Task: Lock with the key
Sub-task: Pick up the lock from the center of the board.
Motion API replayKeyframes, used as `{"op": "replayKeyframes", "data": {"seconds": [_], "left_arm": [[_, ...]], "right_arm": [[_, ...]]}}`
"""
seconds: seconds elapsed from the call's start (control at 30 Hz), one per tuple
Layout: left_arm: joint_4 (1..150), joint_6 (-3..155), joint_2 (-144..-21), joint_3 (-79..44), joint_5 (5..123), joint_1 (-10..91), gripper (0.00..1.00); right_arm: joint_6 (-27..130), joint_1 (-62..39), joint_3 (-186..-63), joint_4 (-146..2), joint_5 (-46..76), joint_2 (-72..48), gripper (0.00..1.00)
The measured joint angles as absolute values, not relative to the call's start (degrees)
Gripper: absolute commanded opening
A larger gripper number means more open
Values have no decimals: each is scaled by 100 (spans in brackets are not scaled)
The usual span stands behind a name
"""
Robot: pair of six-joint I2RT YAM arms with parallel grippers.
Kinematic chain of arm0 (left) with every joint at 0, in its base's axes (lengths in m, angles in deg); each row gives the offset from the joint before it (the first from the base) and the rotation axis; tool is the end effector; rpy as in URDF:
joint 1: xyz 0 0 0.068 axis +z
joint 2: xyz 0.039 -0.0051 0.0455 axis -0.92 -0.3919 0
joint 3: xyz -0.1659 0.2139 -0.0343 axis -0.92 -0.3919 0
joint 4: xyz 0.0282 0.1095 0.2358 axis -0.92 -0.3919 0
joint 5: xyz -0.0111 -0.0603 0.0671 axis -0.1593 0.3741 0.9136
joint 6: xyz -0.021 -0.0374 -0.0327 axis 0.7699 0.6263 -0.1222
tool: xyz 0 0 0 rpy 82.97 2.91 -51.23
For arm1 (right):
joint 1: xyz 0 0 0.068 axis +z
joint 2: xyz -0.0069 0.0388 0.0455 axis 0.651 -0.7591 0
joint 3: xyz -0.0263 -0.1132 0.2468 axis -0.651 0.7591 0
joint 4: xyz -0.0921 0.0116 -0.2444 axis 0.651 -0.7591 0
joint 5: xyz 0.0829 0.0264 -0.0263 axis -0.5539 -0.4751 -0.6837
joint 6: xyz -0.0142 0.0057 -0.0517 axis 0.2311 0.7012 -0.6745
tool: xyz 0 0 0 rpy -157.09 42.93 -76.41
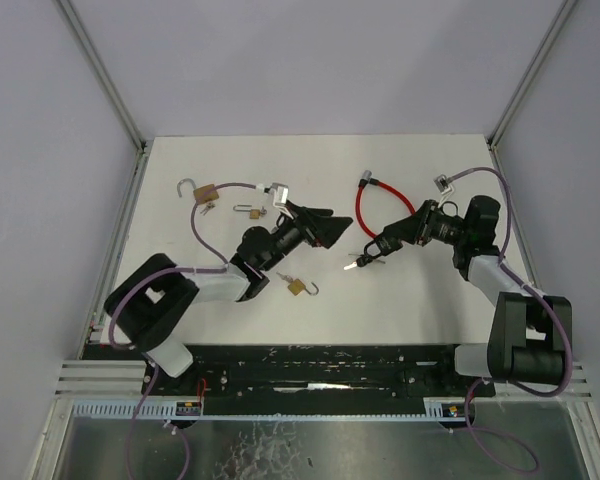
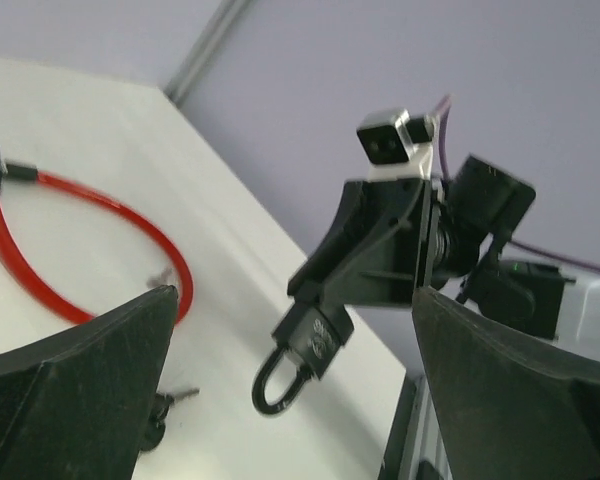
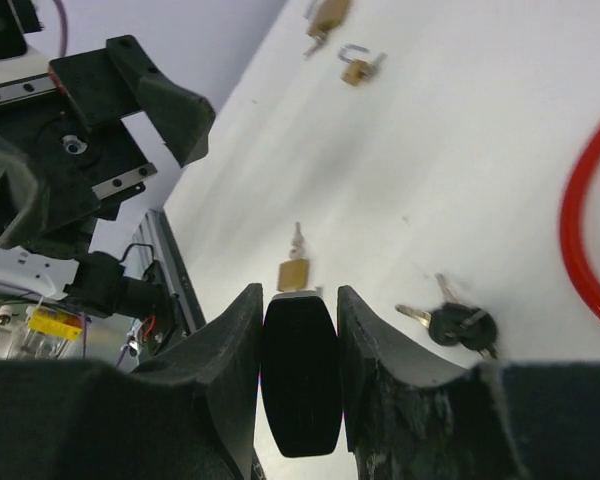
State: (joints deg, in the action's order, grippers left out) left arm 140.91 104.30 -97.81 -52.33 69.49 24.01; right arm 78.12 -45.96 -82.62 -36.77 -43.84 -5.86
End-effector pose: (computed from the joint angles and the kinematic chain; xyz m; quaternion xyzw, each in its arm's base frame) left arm 0.2350 -0.2211 0.2456 0.0352 0.6096 -0.5375 0.5816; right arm 0.2652 0.0079 0.2413 -0.1354 0.7111 0.5309 0.4406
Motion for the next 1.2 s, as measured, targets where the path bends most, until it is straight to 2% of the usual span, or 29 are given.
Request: {"op": "replayKeyframes", "data": {"seconds": [0.2, 0.37, 1.1, 1.2], "left_arm": [[14331, 10734, -10860, -5161, 5829, 2585, 96], [14274, 10753, -11136, -5051, 5423, 2583, 88], [14294, 11197, -12019, -4234, 4256, 2469, 86], [14246, 11201, -12143, -3950, 4155, 2403, 83]], "right_arm": [[7038, -4762, -8494, -4849, -3988, -1211, 0], [6767, -4789, -8505, -5231, -3942, -1259, 0], [7255, -4826, -8505, -4670, -4215, -1089, 0], [7408, -4826, -8498, -4482, -4303, -1089, 0]]}}
